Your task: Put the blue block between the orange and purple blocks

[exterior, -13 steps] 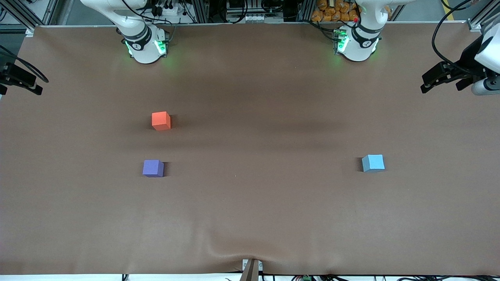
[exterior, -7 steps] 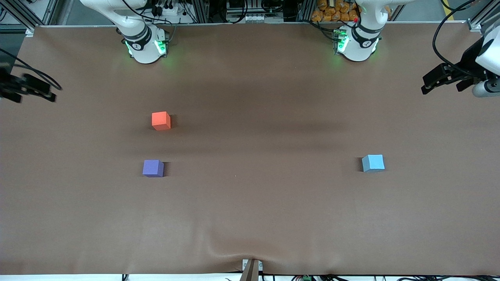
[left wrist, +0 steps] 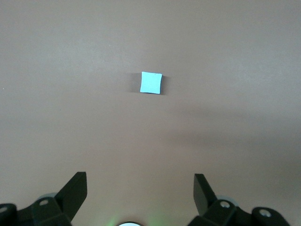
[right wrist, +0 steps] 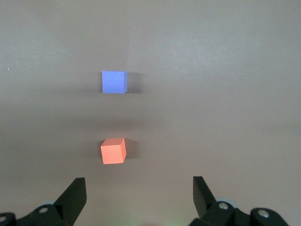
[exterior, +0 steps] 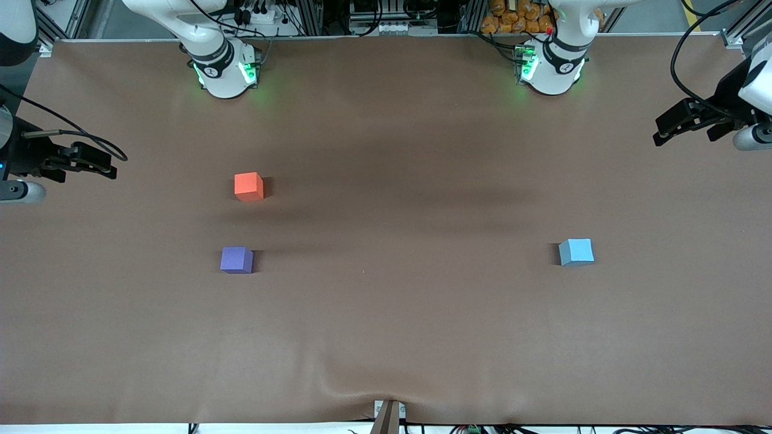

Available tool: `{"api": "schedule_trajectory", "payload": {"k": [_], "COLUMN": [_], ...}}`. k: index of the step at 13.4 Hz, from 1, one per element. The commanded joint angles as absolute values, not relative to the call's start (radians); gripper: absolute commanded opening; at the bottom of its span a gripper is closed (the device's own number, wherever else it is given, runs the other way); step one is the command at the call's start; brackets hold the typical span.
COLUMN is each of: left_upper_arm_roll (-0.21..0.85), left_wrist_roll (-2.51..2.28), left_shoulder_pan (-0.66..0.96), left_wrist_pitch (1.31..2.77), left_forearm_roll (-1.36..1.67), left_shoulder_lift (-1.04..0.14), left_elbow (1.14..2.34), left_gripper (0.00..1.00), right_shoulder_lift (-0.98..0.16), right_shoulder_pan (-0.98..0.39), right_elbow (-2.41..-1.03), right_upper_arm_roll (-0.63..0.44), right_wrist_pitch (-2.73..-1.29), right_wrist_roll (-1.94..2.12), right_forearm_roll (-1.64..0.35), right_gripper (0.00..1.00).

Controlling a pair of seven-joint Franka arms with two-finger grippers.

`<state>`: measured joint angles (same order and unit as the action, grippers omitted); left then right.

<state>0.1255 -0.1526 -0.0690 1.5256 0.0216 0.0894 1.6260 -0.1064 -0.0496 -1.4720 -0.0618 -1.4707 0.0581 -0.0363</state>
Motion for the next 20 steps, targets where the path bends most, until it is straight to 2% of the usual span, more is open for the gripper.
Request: {"api": "schedule_trajectory", "payload": {"k": [1, 7, 12, 16, 20], "left_upper_arm_roll": [0.127, 0.127, 0.129, 0.133, 0.141], "left_wrist_roll": [-0.138, -0.138, -0.140, -0.138, -0.138], "left_shoulder_pan": [-0.077, -0.077, -0.095, -0.087, -0.075], "left_wrist_pitch": [1.516, 1.537, 1.675, 1.906, 2.198], "left_forearm_roll": [0.015, 0.014, 0.011, -0.011, -0.026], "left_shoulder_lift": [0.086, 0.055, -0.116, -0.259, -0.340], "left_elbow": [1.614, 1.614, 1.632, 1.712, 1.873], "left_gripper": [1.00, 1.00, 1.00, 1.00, 1.00], "right_shoulder_lift": [-0.098, -0.100, -0.135, -0.190, -0.227], "right_shoulder_pan": [-0.049, -0.048, -0.044, -0.052, -0.074], "right_elbow": [-1.463, -1.463, -1.463, -1.463, -1.463], "right_upper_arm_roll": [-0.063, -0.063, -0.063, -0.063, -0.063], "right_wrist_pitch": [-1.468, -1.474, -1.583, -1.698, -1.738], "right_wrist_roll": [0.054, 0.054, 0.052, 0.049, 0.051], "right_forearm_roll": [-0.045, -0.040, -0.051, -0.055, -0.055], "right_gripper": [1.00, 1.00, 1.00, 1.00, 1.00]}}
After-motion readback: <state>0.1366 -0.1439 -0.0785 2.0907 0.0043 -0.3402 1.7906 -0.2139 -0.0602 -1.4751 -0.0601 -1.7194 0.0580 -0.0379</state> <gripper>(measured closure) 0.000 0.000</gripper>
